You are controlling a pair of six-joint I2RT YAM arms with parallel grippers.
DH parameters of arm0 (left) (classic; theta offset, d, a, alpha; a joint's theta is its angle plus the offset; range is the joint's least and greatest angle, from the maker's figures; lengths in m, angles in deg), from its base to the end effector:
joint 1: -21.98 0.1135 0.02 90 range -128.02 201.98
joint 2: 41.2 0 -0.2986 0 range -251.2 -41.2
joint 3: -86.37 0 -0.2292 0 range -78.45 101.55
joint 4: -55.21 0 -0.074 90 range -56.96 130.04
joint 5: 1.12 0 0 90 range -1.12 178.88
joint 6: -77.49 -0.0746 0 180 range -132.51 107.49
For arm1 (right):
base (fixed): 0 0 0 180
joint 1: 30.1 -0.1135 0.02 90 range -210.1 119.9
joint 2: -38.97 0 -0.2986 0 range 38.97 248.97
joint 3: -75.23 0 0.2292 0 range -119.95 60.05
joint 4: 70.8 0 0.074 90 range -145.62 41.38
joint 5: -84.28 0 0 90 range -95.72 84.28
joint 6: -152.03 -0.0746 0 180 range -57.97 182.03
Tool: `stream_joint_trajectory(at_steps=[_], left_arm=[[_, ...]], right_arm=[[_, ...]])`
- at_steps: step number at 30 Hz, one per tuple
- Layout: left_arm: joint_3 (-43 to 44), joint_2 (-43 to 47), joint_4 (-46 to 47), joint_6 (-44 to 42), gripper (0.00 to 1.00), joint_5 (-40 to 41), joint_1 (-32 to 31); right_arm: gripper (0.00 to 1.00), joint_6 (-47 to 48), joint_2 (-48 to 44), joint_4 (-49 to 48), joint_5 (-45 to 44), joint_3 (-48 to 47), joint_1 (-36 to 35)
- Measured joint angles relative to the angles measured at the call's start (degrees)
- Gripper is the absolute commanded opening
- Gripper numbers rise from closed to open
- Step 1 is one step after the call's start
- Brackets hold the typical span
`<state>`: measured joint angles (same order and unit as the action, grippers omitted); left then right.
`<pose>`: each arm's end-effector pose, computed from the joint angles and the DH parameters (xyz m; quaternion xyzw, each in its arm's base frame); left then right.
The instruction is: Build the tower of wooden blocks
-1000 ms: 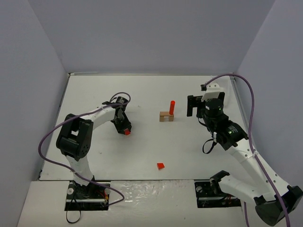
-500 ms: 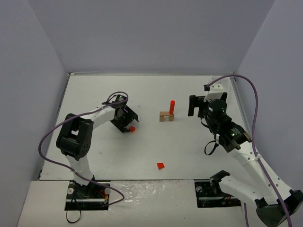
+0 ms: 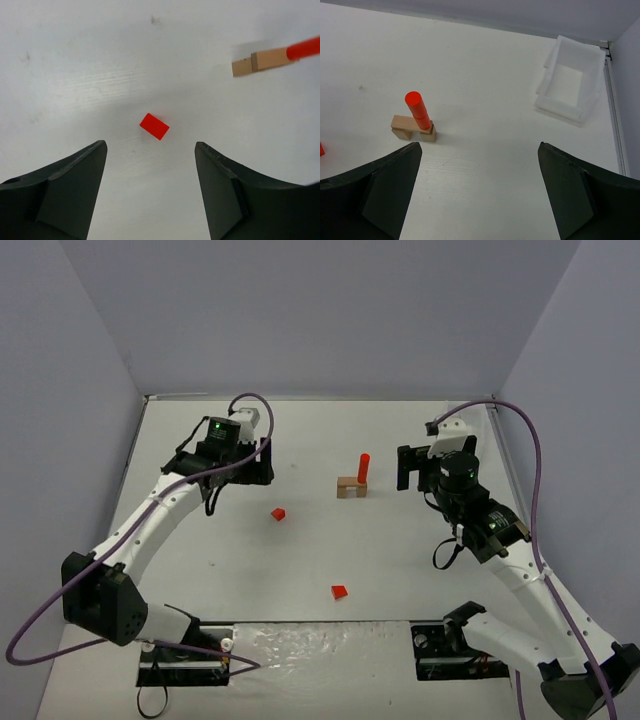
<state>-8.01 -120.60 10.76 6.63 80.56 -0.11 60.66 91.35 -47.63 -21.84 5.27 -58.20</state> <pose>0.2823 -0.1262 0.3404 0.0548 0.8962 -0.2144 0.3846 0.1872 0.0765 0.4051 -0.0779 0.7353 0.0687 0.6697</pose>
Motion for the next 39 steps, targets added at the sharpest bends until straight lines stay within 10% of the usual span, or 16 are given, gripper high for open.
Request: stream_joint_trajectory(at_steps=[14,39], left_arm=[[-5.64,-6.49,1.54,-53.54,0.68,-18.05,-0.07],[-3.85,-23.64,3.03,-66.5,0.68,-17.45,-2.4]], right_arm=[[1.0,2.1,-0.63,0.09,4.05,0.0,0.0],[1.0,3.68,-3.26,1.06,5.05,0.0,0.0]])
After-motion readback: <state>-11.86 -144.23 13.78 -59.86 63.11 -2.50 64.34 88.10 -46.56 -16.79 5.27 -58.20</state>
